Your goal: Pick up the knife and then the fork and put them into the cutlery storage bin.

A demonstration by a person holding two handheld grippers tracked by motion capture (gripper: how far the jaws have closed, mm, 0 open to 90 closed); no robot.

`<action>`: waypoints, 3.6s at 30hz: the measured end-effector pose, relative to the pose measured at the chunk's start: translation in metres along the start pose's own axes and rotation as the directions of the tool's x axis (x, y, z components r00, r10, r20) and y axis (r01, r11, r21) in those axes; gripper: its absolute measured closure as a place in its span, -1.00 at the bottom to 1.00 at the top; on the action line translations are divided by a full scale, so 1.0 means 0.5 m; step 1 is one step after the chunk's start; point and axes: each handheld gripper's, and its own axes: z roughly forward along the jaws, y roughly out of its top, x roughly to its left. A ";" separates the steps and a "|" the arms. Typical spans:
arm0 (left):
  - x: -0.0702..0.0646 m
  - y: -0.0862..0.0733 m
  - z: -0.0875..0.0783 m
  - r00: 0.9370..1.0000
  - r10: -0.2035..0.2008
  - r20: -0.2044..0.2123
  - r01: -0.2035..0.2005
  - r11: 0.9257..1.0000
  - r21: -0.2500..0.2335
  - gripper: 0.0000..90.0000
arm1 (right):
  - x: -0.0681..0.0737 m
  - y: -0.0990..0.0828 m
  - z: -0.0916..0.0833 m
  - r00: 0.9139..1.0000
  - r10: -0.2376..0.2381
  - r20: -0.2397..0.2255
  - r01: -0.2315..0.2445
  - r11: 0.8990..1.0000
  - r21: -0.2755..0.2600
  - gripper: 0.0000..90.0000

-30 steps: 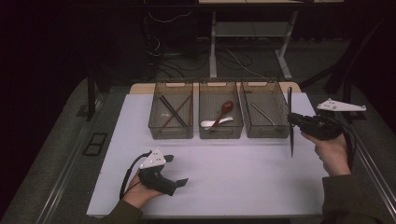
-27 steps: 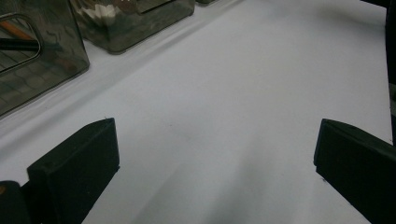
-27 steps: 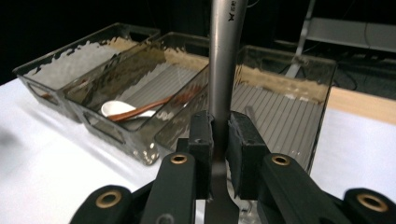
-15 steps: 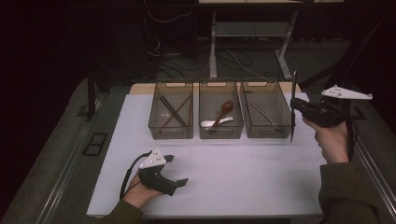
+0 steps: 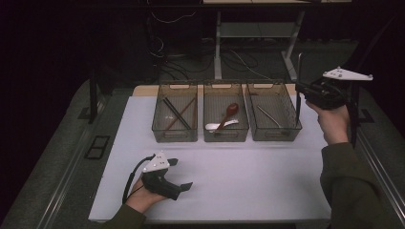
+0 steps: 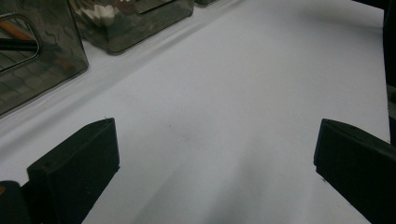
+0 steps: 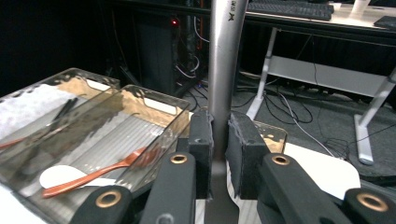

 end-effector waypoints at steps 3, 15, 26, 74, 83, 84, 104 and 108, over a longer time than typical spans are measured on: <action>0.000 0.000 0.000 1.000 0.000 0.001 0.000 1.000 0.003 -1.00 | -0.005 -0.003 0.022 1.000 -0.011 0.009 0.011 1.000 0.015 0.77; 0.000 0.000 -0.001 1.000 -0.001 0.003 0.001 1.000 0.002 -1.00 | -0.018 -0.030 0.081 0.999 -0.025 0.029 0.020 0.989 0.145 0.77; 0.000 0.000 -0.001 1.000 0.000 0.003 0.000 1.000 0.002 -1.00 | -0.019 -0.048 0.111 0.999 -0.038 0.025 0.031 0.967 0.253 0.77; 0.003 -0.001 -0.005 1.000 0.003 0.012 -0.003 1.000 -0.007 -1.00 | -0.009 -0.066 0.242 0.997 0.043 -0.061 -0.012 0.894 0.447 0.06; 0.009 0.004 -0.002 1.000 0.006 0.021 -0.006 1.000 -0.009 -1.00 | -0.014 -0.080 0.206 0.991 0.089 -0.101 -0.045 0.925 0.378 -0.24; 0.010 0.004 -0.002 1.000 0.008 0.021 -0.007 1.000 -0.009 -1.00 | -0.015 -0.082 0.202 0.990 0.097 -0.105 -0.051 0.925 0.376 -0.24; 0.022 0.003 0.001 1.000 0.001 0.016 -0.001 1.000 -0.019 -1.00 | 0.015 -0.139 0.104 0.982 0.108 -0.156 -0.067 0.967 0.245 -0.54; 0.021 0.002 0.001 1.000 0.007 0.018 -0.006 1.000 -0.015 -1.00 | 0.023 -0.153 0.076 0.980 0.102 -0.171 -0.064 0.975 0.212 -0.58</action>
